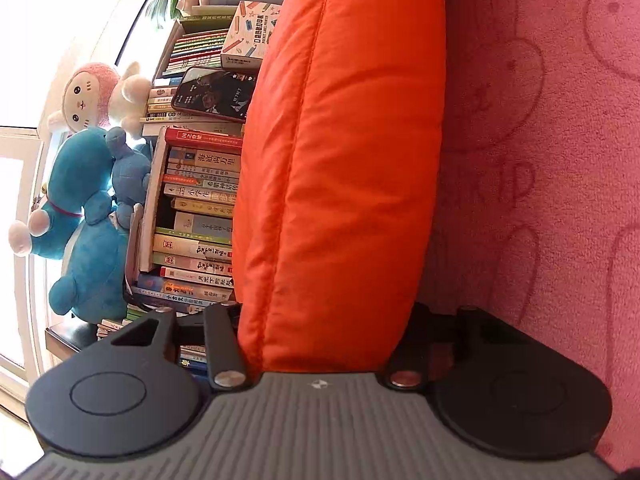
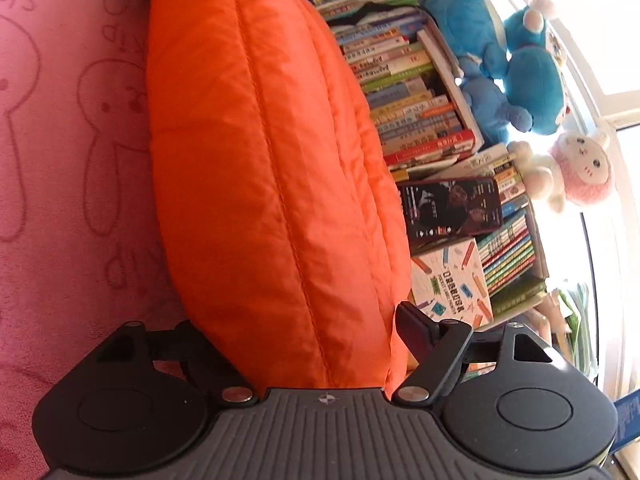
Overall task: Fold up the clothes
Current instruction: 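Open both grippers and pull them back from the rolled jacket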
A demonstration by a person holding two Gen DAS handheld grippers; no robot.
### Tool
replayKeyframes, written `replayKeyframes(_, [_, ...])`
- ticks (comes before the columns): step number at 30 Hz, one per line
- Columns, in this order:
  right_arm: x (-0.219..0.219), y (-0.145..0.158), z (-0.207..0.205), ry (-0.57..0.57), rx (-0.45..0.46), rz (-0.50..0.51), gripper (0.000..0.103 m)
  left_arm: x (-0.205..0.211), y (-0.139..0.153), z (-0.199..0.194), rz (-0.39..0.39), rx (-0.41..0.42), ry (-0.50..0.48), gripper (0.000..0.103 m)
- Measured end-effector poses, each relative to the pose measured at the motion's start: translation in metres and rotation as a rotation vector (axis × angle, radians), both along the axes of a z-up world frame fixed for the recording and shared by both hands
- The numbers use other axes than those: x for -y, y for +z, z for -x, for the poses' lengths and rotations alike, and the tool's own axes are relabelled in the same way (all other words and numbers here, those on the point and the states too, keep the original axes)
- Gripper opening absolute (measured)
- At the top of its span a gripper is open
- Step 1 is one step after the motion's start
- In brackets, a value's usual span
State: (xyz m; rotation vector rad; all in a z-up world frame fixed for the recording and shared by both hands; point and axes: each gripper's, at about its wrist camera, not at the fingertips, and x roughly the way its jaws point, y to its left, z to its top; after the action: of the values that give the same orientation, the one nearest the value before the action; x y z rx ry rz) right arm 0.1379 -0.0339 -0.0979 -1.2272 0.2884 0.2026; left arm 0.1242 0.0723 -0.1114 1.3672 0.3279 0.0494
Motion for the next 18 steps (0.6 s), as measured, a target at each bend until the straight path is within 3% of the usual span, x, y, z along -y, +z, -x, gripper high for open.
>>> replayKeyframes(3, [-0.001,-0.007,0.010,0.001,0.034,0.063,0.032,0.002,0.015,0.011,0.046,0.011,-0.006,0.031])
replayKeyframes(11, [0.009,0.019,0.078,0.072,0.101,0.068,0.028,0.012,0.041,0.088,0.082,-0.008,-0.090,0.029])
replayKeyframes(18, [0.010,0.014,0.178,0.160,0.067,0.090,0.028,0.024,0.021,0.177,0.015,-0.084,-0.158,0.033])
